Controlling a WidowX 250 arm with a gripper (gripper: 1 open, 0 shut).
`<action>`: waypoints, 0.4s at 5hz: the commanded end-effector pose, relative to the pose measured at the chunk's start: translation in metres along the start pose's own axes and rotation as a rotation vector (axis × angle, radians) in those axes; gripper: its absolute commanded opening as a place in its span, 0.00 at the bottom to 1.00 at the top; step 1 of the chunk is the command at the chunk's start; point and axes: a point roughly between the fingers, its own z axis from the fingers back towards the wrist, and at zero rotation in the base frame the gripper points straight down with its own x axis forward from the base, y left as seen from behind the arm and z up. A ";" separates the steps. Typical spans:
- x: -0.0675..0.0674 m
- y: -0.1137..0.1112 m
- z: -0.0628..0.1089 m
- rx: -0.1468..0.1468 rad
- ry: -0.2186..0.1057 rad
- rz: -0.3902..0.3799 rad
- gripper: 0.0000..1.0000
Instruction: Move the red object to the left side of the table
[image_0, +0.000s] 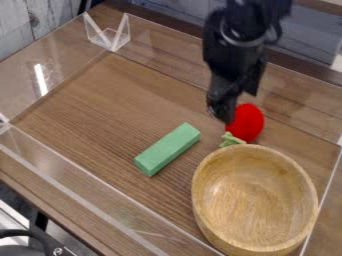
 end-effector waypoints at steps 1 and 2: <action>-0.007 -0.007 -0.013 -0.023 -0.011 0.002 1.00; -0.007 -0.001 -0.032 -0.020 -0.010 -0.051 1.00</action>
